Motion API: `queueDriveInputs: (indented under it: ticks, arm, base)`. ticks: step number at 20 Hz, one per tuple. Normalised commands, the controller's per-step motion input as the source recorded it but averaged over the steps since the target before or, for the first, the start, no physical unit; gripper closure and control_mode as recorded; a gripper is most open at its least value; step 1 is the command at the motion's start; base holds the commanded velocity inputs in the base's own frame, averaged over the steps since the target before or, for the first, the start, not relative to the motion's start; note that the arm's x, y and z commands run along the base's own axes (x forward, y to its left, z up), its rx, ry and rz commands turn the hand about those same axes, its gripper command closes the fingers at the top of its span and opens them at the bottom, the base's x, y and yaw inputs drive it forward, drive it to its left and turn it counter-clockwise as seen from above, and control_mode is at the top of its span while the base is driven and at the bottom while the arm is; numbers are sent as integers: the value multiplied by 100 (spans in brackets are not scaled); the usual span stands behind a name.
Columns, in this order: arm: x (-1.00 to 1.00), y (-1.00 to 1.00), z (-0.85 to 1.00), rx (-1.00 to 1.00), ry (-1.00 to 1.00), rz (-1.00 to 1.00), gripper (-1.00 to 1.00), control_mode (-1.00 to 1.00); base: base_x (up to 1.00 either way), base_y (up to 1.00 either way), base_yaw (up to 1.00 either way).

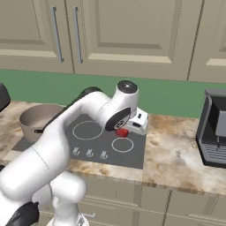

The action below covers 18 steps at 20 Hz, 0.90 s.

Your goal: Turn on the burner for the pot on the stove. Wait thirty seconds for the pot to heat up. Then add the bell pepper to the pot.

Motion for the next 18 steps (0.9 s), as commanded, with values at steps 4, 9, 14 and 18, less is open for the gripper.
queueDriveInputs:
  ticks: [4, 9, 14, 18]
  arm:
    - [-43, 100, 12, 0, 10, 15, 100, -100]
    - [-25, 100, 1, 0, 1, 10, 100, -100]
    - [0, 100, 0, 0, -1, 5, 100, -100]
    - [8, 100, 0, 0, -4, 0, 100, -100]
  base:
    - [0, 0, 0]
    - [0, 0, 0]
    - [0, 0, 0]
    - [0, 0, 0]
